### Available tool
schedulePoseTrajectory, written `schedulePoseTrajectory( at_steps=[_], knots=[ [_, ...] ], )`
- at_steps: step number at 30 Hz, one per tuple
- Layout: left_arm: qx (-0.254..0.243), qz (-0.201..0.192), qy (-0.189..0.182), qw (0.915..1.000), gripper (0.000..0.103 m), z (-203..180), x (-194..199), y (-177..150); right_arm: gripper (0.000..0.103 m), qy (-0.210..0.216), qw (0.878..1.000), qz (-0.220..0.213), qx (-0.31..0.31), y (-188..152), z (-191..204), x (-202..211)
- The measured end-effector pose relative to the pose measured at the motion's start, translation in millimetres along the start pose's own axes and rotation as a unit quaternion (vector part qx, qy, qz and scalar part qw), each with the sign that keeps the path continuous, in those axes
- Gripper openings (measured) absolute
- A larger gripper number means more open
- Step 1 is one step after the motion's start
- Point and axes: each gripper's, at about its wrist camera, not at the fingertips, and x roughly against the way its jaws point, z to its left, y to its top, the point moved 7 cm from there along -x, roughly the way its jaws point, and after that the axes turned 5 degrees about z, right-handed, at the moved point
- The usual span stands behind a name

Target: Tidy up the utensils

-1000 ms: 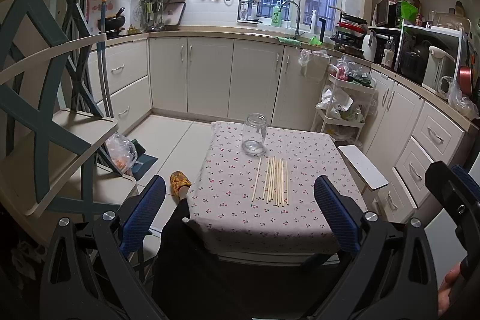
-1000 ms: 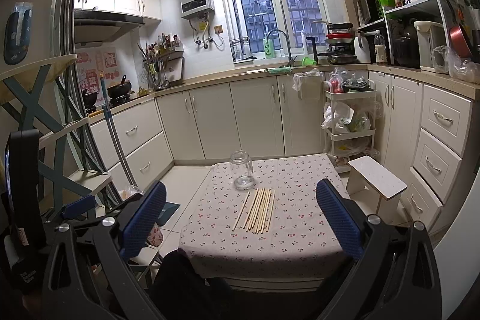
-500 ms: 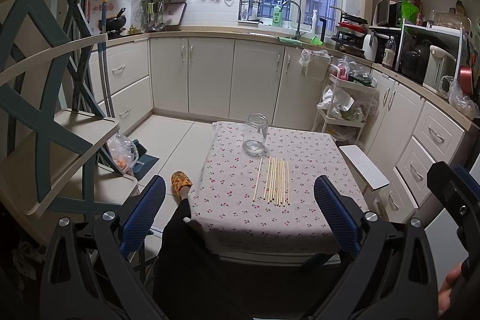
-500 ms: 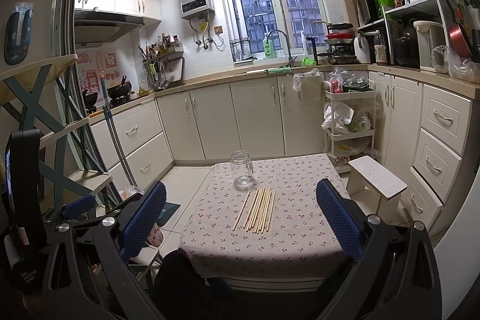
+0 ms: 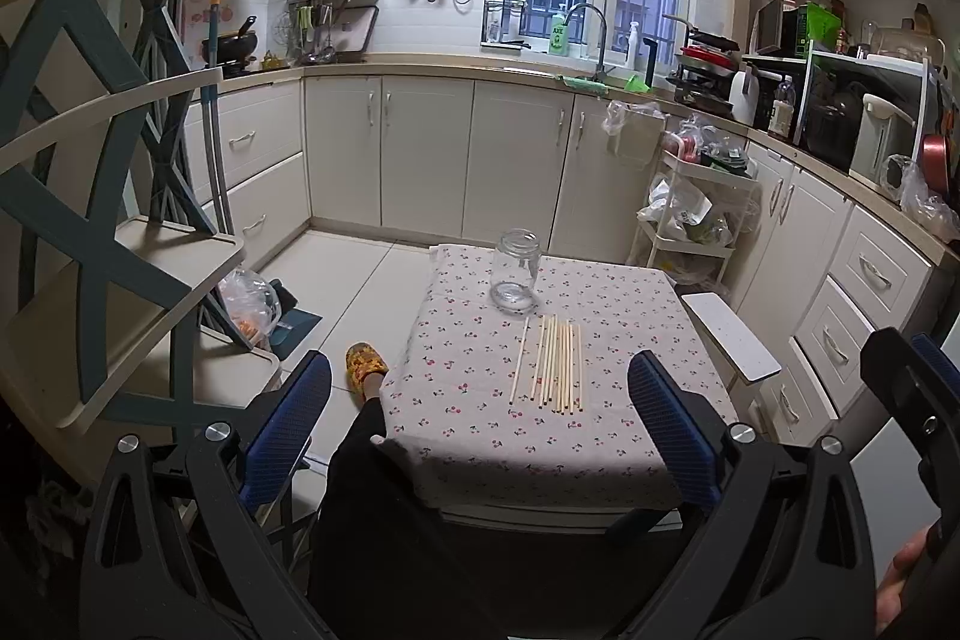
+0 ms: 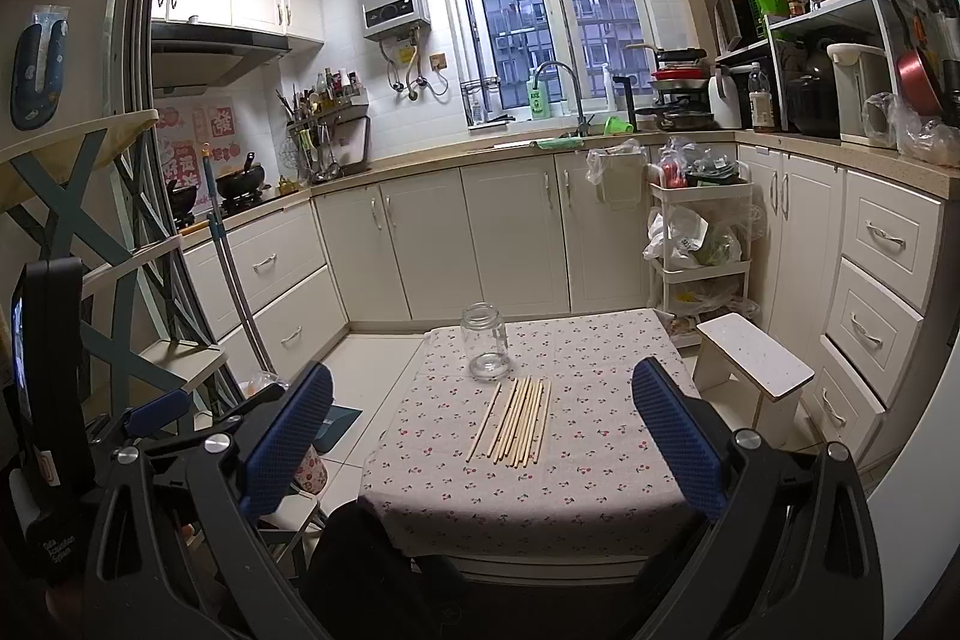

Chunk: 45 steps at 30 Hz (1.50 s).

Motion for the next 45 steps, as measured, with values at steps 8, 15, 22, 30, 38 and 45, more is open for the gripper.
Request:
schedulePoseTrajectory(
  at_steps=[8, 15, 22, 30, 38, 45],
  knots=[
    [-0.001, 0.0, 0.0, 1.0, 0.095, 0, 0, 0, 0.096, 0.0, 1.0, -0.001, 0.0, -1, 0, 1],
    [-0.011, 0.009, 0.0, 0.9999, 0.095, -3, -7, -5, 0.096, -0.002, 1.0, 0.009, -0.005, -5, 0, -7],
    [-0.008, 0.039, 0.006, 0.9992, 0.095, -1, -45, -10, 0.096, -0.013, 0.998, 0.046, -0.028, -17, -19, -47],
    [-0.013, 0.09, 0.027, 0.9955, 0.095, -7, -112, -10, 0.096, -0.007, 0.994, 0.1, -0.047, -31, -37, -106],
    [-0.022, 0.13, 0.038, 0.9906, 0.095, -15, -174, -12, 0.096, 0.001, 0.989, 0.134, -0.058, -41, -53, -155],
    [-0.02, 0.155, 0.05, 0.9864, 0.095, -14, -230, -9, 0.096, 0.008, 0.986, 0.159, -0.06, -46, -62, -210]
  ],
)
